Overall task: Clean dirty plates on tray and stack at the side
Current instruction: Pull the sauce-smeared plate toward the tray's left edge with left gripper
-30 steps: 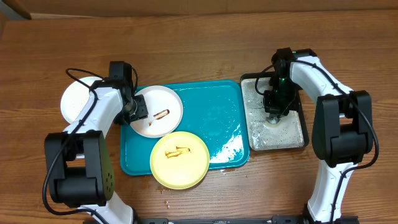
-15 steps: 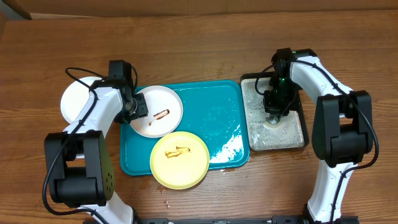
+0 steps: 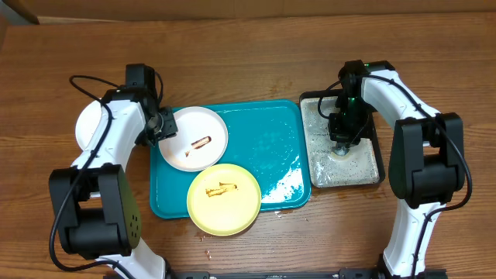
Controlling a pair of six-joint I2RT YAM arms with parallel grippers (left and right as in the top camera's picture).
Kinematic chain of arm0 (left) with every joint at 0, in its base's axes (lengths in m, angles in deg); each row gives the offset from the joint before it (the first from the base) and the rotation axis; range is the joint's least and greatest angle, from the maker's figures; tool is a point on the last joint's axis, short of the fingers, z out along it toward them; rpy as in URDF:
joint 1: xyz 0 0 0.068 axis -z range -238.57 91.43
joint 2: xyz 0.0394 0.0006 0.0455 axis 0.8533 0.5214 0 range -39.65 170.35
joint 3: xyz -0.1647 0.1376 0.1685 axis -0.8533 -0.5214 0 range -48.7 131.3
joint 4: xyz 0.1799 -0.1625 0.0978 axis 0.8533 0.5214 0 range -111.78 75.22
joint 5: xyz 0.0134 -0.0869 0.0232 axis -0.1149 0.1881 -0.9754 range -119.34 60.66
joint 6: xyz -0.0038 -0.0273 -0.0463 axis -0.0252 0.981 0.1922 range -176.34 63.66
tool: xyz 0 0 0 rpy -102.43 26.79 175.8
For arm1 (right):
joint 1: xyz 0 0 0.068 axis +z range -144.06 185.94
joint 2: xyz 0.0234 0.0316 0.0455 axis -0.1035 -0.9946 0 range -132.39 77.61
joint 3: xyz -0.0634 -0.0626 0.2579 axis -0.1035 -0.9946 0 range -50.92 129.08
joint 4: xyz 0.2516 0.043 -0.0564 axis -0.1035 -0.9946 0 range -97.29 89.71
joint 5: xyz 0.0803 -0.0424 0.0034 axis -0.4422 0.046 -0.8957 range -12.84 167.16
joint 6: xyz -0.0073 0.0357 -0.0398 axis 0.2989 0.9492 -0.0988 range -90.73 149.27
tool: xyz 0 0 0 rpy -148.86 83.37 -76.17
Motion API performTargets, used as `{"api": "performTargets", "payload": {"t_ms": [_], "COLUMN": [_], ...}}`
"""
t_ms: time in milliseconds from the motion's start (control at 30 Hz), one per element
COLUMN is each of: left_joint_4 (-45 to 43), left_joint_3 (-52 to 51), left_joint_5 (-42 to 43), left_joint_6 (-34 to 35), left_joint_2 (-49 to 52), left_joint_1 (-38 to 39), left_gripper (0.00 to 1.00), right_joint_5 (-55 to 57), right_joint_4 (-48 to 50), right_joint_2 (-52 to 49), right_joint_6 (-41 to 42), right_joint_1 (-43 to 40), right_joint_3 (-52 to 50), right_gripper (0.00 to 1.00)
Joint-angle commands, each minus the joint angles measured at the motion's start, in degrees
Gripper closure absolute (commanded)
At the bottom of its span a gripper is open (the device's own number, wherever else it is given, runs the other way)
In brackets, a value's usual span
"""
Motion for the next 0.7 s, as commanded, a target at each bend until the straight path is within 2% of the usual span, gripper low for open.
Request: {"api": "performTargets", "payload": {"t_ms": [0,267,667], "left_joint_4": [0.2,-0.4,-2.8], "left_joint_3": [1.0,0.6,-0.3], "left_joint_5": [-1.3,1.0,7.1], "left_joint_6": [1.0,1.0,-1.4], "left_joint_2": [0.5,0.5,0.7], "left_joint_1": [-1.1,-3.4,-4.3], "left_gripper": [0.6,0.64,0.63], "right_joint_5": [-0.5,-0.5,-0.5], "right_joint_4": [0.0,-0.1,-0.1], "right_joint_2": [-0.2,-0.2,-0.2], "right_joint_6": [-0.4,-0.4,-0.4], "right_joint_1": [0.0,0.0,0.0], "right_joint_3": [1.5,1.5,1.5], "right_gripper": [0.96,0.96,0.96]}}
